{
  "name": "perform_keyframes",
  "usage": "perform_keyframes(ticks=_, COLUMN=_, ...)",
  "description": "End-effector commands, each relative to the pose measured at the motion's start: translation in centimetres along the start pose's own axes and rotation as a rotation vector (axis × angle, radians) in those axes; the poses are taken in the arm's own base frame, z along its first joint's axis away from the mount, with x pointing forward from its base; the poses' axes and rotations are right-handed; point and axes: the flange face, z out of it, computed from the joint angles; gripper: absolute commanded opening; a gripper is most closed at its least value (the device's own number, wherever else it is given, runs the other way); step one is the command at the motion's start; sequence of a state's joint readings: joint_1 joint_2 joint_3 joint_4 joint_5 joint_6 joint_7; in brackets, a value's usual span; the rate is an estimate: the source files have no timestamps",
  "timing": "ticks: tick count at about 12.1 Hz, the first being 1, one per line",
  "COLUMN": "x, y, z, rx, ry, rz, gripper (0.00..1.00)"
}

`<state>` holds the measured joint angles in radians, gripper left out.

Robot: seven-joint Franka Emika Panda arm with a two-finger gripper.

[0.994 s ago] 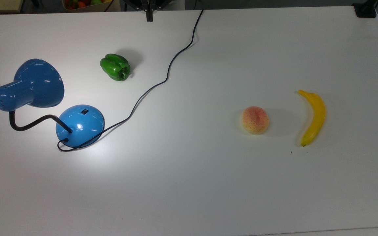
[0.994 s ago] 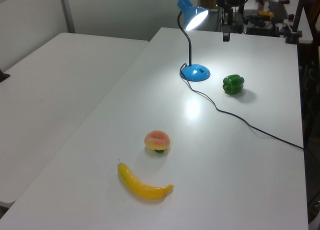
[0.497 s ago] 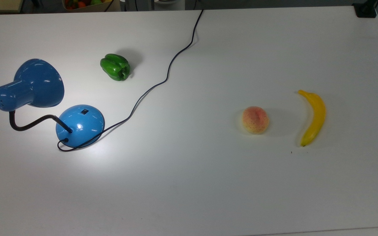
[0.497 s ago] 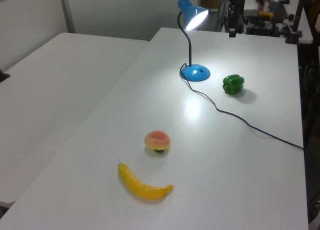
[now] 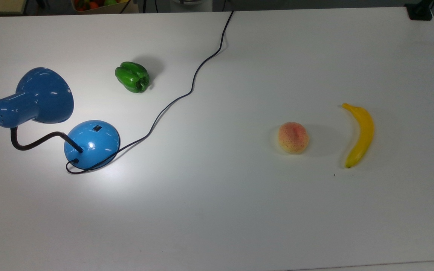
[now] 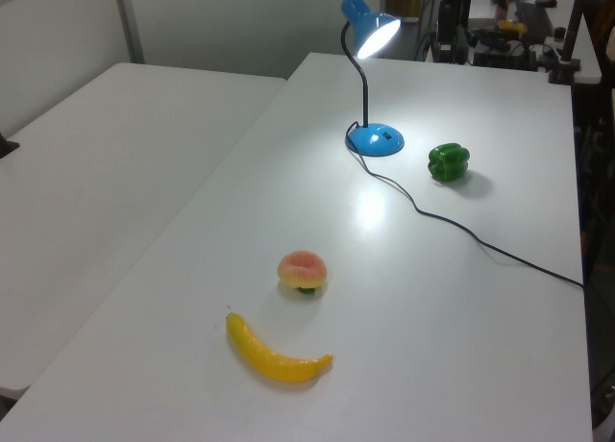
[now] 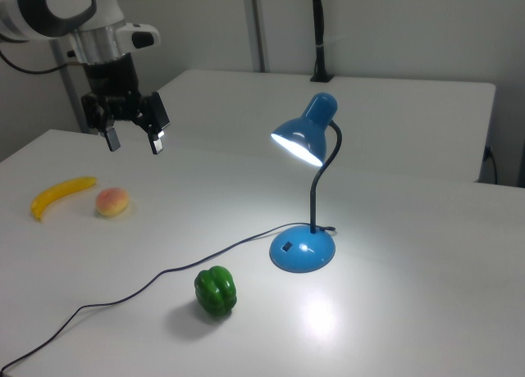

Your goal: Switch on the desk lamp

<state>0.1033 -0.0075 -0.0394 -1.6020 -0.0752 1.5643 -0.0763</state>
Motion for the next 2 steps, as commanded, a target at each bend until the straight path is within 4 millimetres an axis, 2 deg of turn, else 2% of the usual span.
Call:
perform_keyframes(ticks=1, x=-0.39, y=0.09, z=-0.54, rx=0.009, ry=-0.005, rz=-0.012, gripper=1.00)
perform_keyframes(ticks=2, x=-0.38, y=0.18, z=-0.62, rx=0.008, ry=-0.002, rz=-0.011, gripper=1.00)
